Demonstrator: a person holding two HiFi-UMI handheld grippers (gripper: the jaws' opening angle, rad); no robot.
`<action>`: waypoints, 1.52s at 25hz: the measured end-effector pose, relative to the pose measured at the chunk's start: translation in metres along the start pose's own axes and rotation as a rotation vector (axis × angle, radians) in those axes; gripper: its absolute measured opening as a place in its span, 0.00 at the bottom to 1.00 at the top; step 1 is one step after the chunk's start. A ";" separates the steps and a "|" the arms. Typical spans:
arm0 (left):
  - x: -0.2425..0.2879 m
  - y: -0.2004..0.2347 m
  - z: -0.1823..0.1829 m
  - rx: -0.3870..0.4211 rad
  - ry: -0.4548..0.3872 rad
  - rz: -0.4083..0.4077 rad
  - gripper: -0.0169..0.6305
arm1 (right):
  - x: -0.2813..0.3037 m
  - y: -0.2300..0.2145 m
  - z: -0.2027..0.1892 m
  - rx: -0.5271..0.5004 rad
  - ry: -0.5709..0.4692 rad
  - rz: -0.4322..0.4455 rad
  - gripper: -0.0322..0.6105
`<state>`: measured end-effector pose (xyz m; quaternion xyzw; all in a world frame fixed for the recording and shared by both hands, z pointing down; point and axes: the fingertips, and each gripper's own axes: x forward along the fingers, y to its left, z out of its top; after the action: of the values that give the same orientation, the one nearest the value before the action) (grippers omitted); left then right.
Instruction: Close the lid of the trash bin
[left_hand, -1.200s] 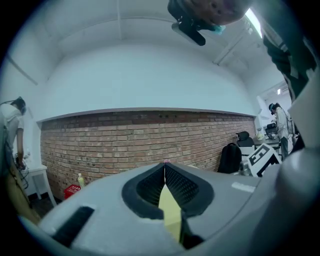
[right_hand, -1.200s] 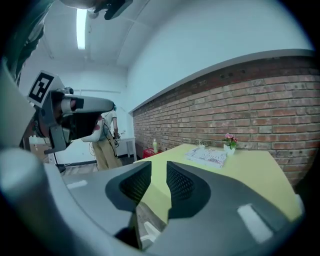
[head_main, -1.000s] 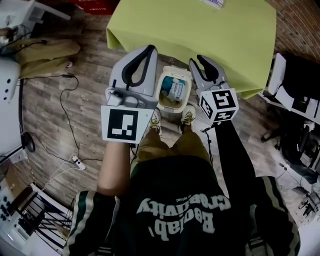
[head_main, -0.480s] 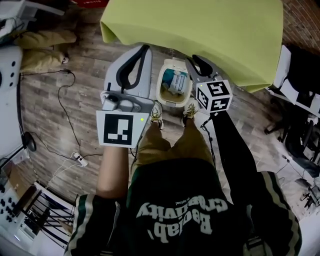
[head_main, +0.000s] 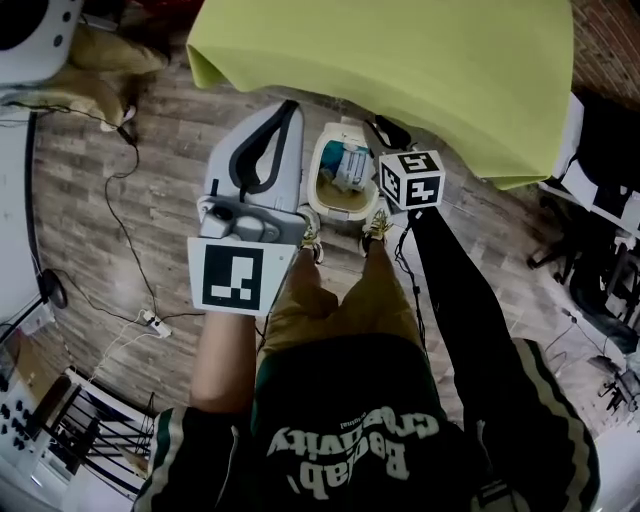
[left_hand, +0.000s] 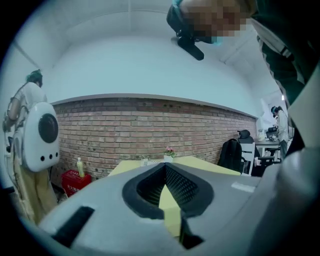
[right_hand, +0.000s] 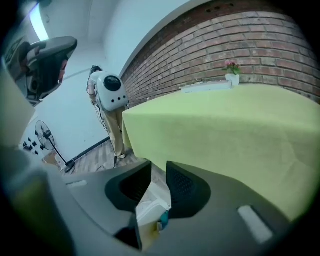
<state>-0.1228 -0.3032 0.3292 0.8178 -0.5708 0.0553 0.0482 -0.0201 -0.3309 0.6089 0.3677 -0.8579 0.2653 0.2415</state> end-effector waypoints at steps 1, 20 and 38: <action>0.001 0.001 -0.003 -0.002 0.004 0.001 0.04 | 0.005 -0.003 -0.003 0.006 0.011 -0.001 0.22; -0.014 0.008 -0.041 -0.052 0.063 0.023 0.04 | 0.053 -0.021 -0.045 0.154 0.146 0.017 0.21; -0.012 0.007 -0.051 -0.072 0.067 0.018 0.04 | 0.064 -0.037 -0.036 0.155 0.201 -0.054 0.18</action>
<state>-0.1358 -0.2870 0.3778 0.8080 -0.5779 0.0623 0.0964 -0.0230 -0.3621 0.6849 0.3798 -0.7960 0.3597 0.3044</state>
